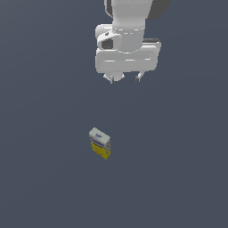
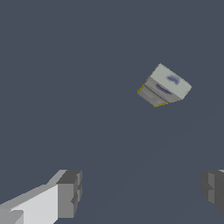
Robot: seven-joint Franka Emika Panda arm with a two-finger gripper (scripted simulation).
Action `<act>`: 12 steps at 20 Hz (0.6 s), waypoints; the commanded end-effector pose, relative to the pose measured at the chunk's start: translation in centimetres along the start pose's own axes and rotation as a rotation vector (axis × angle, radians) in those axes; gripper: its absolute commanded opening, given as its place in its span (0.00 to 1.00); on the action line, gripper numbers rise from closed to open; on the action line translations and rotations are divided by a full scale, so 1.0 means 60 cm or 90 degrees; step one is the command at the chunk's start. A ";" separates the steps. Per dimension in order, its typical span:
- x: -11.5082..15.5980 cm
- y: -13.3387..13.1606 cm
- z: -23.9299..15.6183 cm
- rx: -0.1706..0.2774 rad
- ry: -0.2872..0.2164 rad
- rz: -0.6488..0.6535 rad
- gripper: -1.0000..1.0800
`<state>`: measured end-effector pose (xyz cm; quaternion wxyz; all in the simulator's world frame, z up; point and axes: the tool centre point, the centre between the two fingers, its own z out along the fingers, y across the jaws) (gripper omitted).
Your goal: Pick up the object and move it to a goal position.
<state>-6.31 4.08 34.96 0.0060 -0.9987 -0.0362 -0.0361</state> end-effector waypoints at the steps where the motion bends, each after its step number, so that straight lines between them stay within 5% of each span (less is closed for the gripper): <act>1: 0.006 0.004 0.004 0.000 -0.001 -0.013 0.96; 12: 0.055 0.035 0.042 -0.001 -0.010 -0.127 0.96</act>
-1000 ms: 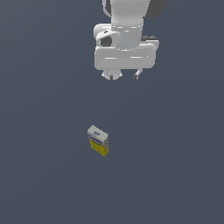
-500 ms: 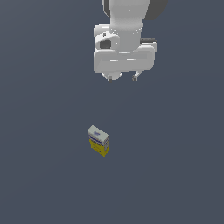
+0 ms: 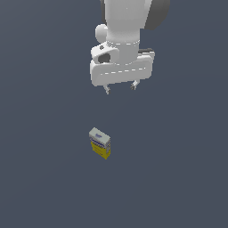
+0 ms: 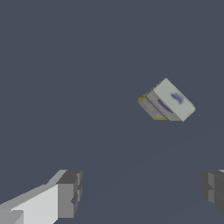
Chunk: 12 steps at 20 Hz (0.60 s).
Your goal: Pick up the object and move it to a goal position.
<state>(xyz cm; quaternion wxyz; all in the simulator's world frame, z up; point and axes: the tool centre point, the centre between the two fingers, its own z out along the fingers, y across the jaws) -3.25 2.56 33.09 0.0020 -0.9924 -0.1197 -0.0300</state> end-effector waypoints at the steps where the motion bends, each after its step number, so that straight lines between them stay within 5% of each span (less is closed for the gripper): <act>1: 0.012 0.012 0.012 0.000 -0.003 -0.034 0.96; 12: 0.063 0.070 0.074 0.002 -0.015 -0.189 0.96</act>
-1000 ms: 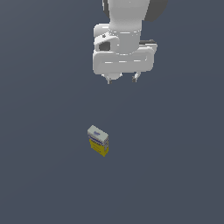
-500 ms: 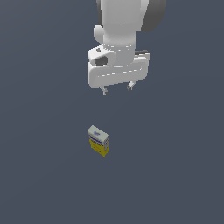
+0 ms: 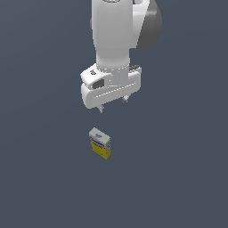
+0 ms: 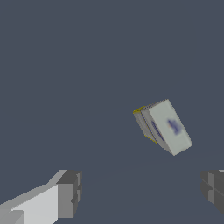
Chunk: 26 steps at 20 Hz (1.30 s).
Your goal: Pick up the object and move it to a goal position.
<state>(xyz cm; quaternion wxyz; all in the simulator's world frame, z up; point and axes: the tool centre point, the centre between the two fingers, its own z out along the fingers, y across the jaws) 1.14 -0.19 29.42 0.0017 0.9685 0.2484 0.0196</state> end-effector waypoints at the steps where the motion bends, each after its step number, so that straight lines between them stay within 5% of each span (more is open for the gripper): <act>1: 0.007 0.016 0.015 0.001 -0.003 -0.036 0.96; 26: 0.039 0.137 0.152 0.013 -0.021 -0.311 0.96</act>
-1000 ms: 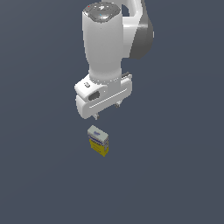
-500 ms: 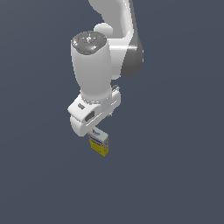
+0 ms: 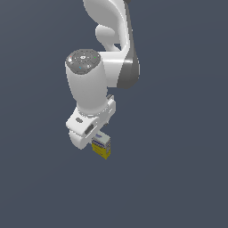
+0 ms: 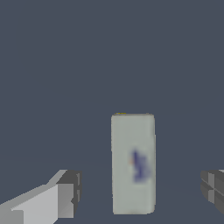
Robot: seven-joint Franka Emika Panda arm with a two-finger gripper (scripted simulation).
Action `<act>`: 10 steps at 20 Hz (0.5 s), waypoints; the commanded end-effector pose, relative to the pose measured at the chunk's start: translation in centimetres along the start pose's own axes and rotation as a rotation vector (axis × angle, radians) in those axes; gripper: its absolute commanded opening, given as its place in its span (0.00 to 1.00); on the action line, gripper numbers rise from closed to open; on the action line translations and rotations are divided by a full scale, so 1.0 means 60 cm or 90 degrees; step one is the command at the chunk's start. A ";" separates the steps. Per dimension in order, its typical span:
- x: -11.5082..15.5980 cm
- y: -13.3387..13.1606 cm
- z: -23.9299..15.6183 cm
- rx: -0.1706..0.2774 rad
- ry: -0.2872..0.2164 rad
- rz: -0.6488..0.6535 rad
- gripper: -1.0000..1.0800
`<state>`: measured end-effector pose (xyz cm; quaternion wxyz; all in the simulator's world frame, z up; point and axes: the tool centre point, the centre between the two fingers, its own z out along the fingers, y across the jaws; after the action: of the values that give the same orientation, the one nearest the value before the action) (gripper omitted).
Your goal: Pick up the object and move it to a goal position.
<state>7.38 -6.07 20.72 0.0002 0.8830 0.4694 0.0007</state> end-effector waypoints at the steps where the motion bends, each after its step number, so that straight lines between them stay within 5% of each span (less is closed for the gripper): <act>1: -0.001 0.005 0.005 0.000 0.000 -0.011 0.96; 10: -0.003 0.006 0.017 0.001 -0.001 -0.015 0.96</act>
<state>7.63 -6.39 19.99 0.0002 0.8776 0.4795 0.0002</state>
